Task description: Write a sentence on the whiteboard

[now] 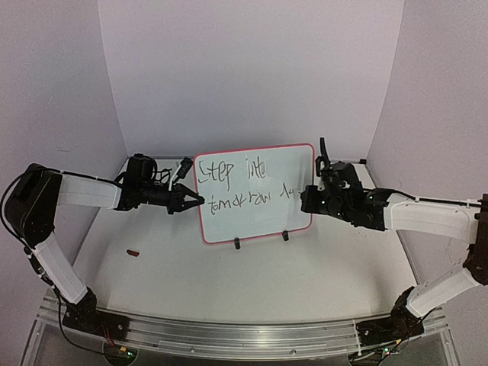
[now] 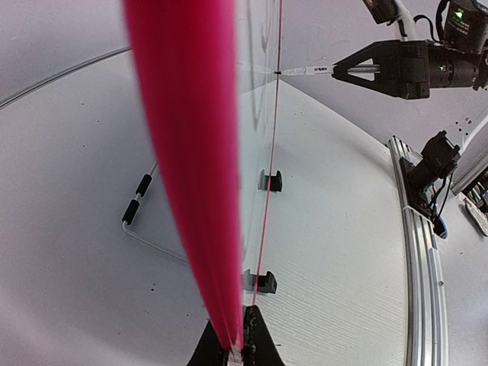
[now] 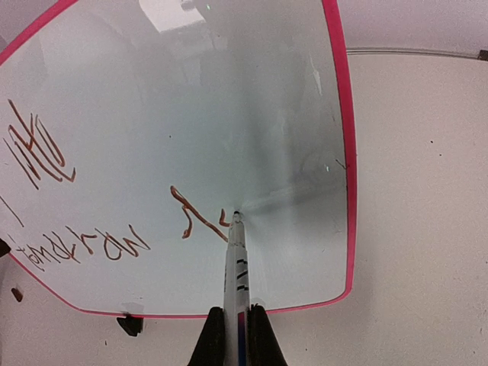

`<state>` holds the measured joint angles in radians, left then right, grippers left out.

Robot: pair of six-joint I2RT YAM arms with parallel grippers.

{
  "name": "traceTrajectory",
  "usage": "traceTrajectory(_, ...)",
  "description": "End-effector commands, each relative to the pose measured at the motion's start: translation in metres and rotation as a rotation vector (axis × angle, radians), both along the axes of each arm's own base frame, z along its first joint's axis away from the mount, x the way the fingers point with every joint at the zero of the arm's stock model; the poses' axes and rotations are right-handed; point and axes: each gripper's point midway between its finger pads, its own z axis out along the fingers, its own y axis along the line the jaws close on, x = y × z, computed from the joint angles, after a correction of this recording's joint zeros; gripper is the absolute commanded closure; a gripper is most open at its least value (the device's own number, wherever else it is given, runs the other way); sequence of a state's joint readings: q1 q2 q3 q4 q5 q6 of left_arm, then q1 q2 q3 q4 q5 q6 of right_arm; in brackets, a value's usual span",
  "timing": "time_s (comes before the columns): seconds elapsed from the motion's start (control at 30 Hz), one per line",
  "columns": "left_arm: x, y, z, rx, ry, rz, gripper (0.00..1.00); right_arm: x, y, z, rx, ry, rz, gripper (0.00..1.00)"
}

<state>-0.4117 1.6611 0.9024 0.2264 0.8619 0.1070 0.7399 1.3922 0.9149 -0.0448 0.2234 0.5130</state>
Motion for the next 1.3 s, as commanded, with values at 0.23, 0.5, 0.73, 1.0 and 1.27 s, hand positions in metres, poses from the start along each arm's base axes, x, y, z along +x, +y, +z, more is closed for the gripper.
traceTrajectory(0.23, 0.010, 0.012, -0.026, 0.114, -0.003, 0.094, 1.00, 0.009, 0.009, 0.011, 0.013, -0.016, 0.014, 1.00)
traceTrajectory(0.5, 0.010, 0.012, -0.027, 0.115, -0.001, 0.094, 1.00, 0.005, 0.002, 0.002, 0.016, 0.000, -0.008, 1.00)
traceTrajectory(0.73, 0.011, 0.012, -0.028, 0.114, 0.001, 0.094, 1.00, -0.001, -0.001, 0.031, 0.071, -0.063, 0.007, 1.00)
traceTrajectory(1.0, 0.010, 0.012, -0.027, 0.113, -0.001, 0.093, 1.00, -0.002, -0.009, 0.025, 0.050, -0.059, -0.022, 1.00)
traceTrajectory(1.27, 0.010, 0.012, -0.026, 0.113, -0.003, 0.094, 1.00, 0.005, -0.005, 0.025, 0.020, -0.065, -0.020, 1.00)
